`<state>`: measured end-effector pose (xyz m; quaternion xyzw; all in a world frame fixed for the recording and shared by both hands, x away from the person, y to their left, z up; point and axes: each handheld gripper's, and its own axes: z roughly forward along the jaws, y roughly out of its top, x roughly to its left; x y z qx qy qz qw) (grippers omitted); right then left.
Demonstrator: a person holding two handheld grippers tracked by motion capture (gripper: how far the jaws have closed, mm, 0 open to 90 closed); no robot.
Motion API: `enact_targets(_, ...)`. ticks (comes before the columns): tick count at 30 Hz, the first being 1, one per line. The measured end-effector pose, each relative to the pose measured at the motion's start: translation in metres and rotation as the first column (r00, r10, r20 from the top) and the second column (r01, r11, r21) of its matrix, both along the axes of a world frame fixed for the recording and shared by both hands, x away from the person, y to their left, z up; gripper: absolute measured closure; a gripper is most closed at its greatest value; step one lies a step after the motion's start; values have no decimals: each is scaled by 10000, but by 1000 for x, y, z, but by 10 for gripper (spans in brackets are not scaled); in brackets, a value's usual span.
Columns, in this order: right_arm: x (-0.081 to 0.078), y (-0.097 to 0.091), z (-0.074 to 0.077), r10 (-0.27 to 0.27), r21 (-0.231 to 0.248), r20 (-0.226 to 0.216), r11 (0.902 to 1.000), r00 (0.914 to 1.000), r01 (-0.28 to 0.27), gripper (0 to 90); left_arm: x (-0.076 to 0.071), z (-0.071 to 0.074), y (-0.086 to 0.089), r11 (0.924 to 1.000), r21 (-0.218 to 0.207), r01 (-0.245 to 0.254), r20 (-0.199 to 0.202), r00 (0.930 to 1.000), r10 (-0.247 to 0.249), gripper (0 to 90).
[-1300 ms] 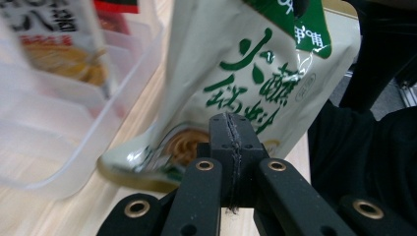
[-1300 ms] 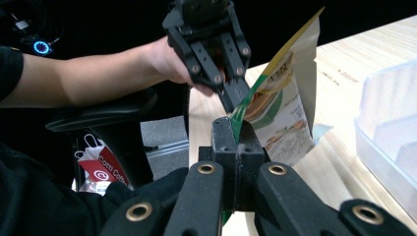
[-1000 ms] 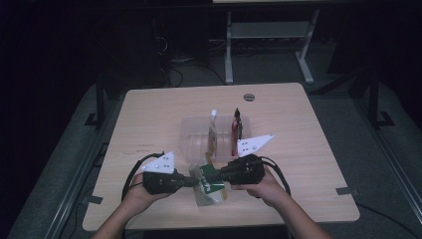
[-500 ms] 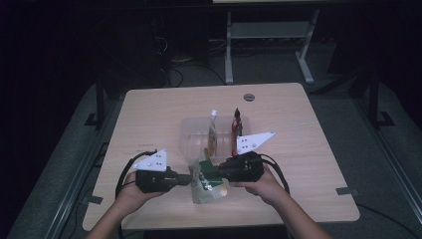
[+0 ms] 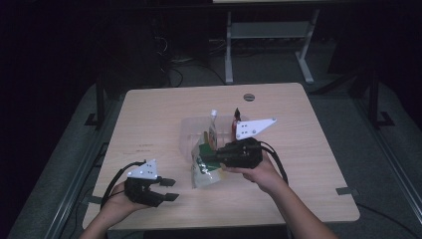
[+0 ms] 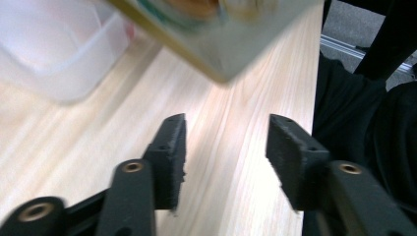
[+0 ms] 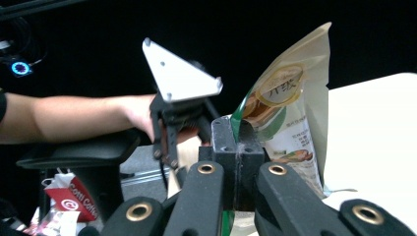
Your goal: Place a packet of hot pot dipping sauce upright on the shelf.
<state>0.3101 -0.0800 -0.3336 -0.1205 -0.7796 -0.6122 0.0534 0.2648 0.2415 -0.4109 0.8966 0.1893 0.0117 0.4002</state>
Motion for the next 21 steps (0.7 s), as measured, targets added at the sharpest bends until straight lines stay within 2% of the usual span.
enact_targets(5,13,1,12,-362,-63,34,9993,9993,362,900,3,-8,1,9998,42,-191,-143,9997,192,394)
enact_targets(9,22,4,18,-637,-155,58,9978,9980,638,900,5,-11,1,9995,-184,-256,-97,9996,254,337)
enact_targets(14,35,7,25,-813,-4,70,9967,9967,813,900,5,-14,1,9989,-144,-444,50,9990,444,275)
enact_targets(21,48,14,33,-1015,-64,204,9948,9946,1017,900,6,-18,0,9986,-133,-519,27,9986,519,268)
